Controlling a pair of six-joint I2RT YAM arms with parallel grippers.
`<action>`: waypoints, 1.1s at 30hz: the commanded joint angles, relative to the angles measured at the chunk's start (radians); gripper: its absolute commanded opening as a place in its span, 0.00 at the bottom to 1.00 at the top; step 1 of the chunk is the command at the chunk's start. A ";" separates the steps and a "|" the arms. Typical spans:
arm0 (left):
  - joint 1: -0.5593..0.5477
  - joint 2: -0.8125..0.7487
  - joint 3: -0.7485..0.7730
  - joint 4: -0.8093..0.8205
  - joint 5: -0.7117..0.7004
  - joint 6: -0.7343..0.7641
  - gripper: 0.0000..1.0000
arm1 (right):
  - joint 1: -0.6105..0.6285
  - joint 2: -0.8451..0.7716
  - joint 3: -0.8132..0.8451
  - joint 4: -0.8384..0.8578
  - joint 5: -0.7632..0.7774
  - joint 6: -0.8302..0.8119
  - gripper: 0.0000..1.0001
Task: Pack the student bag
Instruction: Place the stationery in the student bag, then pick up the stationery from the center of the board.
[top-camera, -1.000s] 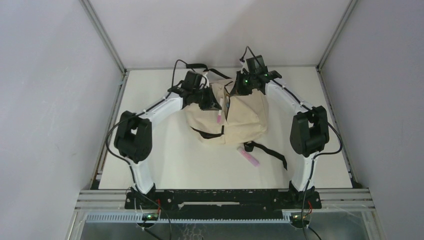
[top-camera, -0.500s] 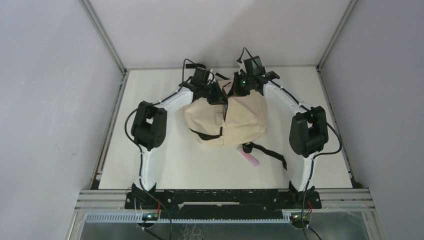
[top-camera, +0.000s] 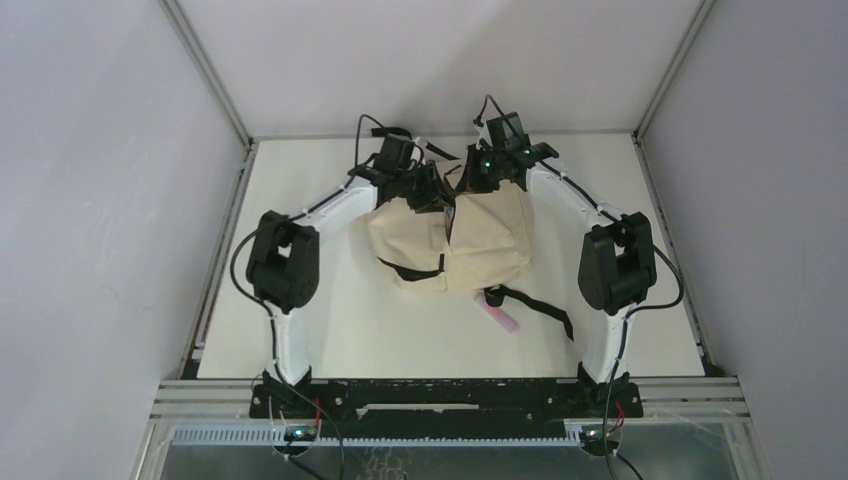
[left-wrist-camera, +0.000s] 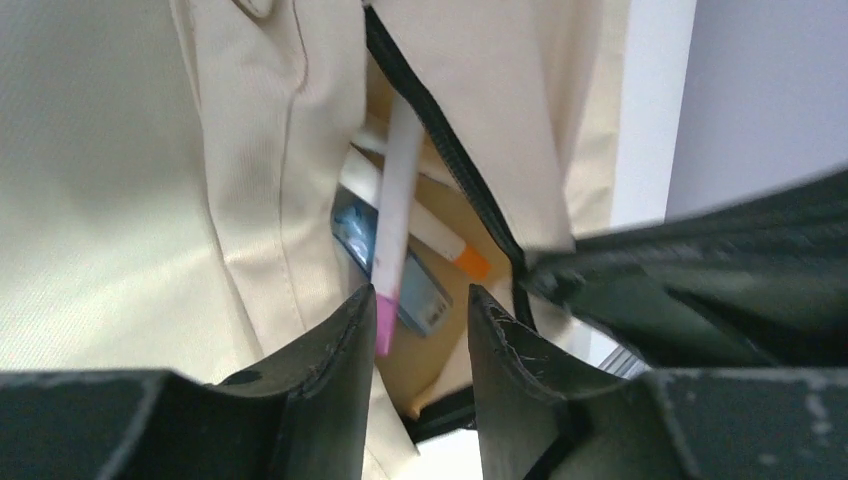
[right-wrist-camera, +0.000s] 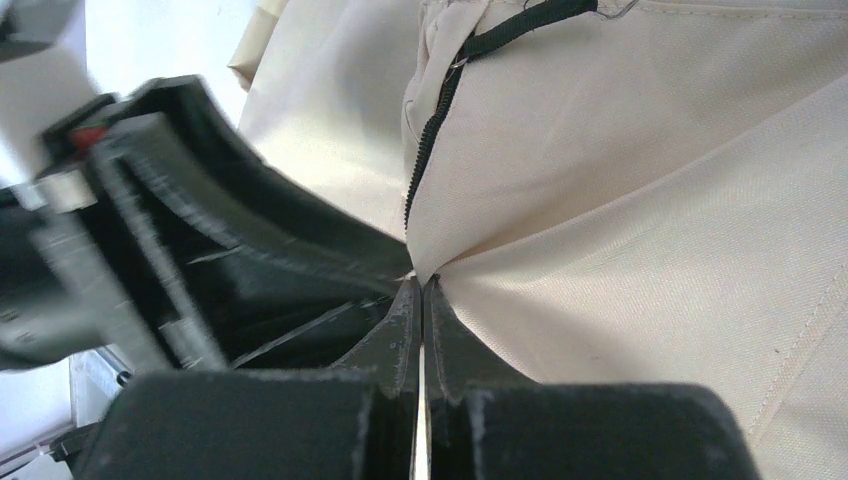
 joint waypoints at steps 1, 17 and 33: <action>-0.007 -0.164 -0.059 -0.011 -0.069 0.061 0.43 | 0.008 -0.049 0.052 0.034 -0.027 0.020 0.00; -0.309 -0.489 -0.447 0.058 -0.227 0.436 0.39 | -0.025 -0.050 0.028 0.045 -0.029 0.019 0.00; -0.478 -0.283 -0.360 0.026 -0.192 0.279 0.42 | -0.255 -0.071 -0.099 0.159 -0.024 0.154 0.00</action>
